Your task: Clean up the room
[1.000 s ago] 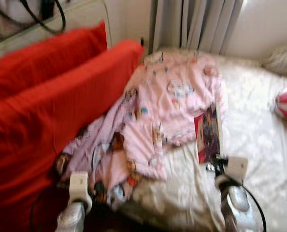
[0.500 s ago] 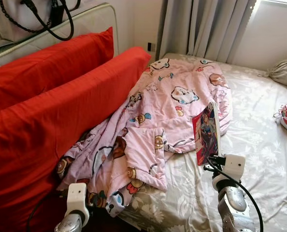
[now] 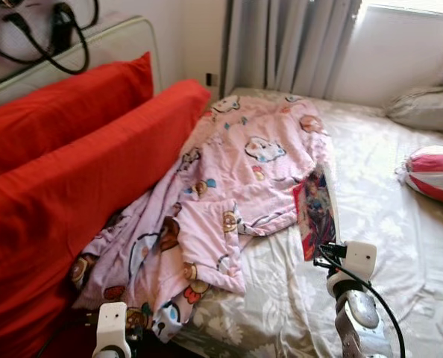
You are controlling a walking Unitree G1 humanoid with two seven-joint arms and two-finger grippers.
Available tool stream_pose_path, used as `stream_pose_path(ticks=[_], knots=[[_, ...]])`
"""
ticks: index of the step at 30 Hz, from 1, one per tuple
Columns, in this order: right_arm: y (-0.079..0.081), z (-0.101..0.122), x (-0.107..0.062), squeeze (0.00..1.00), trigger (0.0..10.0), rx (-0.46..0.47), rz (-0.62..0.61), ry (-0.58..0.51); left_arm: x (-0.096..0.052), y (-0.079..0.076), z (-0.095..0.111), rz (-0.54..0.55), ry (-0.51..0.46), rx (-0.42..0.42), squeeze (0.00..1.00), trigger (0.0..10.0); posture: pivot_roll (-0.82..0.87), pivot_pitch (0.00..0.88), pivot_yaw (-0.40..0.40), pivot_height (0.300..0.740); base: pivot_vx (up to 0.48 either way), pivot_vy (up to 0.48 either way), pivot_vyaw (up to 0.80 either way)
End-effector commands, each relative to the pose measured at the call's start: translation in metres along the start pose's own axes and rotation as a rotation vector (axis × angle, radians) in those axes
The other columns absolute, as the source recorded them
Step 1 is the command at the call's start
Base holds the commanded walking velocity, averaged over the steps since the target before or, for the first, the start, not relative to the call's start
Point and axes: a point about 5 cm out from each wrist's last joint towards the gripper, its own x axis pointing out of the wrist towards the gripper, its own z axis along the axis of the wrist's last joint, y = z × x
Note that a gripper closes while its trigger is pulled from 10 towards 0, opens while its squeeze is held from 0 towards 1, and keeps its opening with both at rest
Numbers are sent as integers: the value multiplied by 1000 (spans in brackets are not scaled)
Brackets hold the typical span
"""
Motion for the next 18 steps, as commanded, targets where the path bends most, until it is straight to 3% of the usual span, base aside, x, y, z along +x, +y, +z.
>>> stream_pose_path(ticks=[1,14,18], knots=[[0,8,3,0,10000,7,-2,-35,-2,0,-7,0,26,12,0,10000,84,0,-63,740,0,-307,-769],[0,7,2,0,10000,9,-11,-40,-2,-1,-8,-7,31,21,0,10000,85,0,-63,740,0,-354,-768],[-1,6,2,0,10000,-2,-24,-40,-3,-1,-9,-8,35,24,0,10000,86,0,-63,740,0,-371,0]])
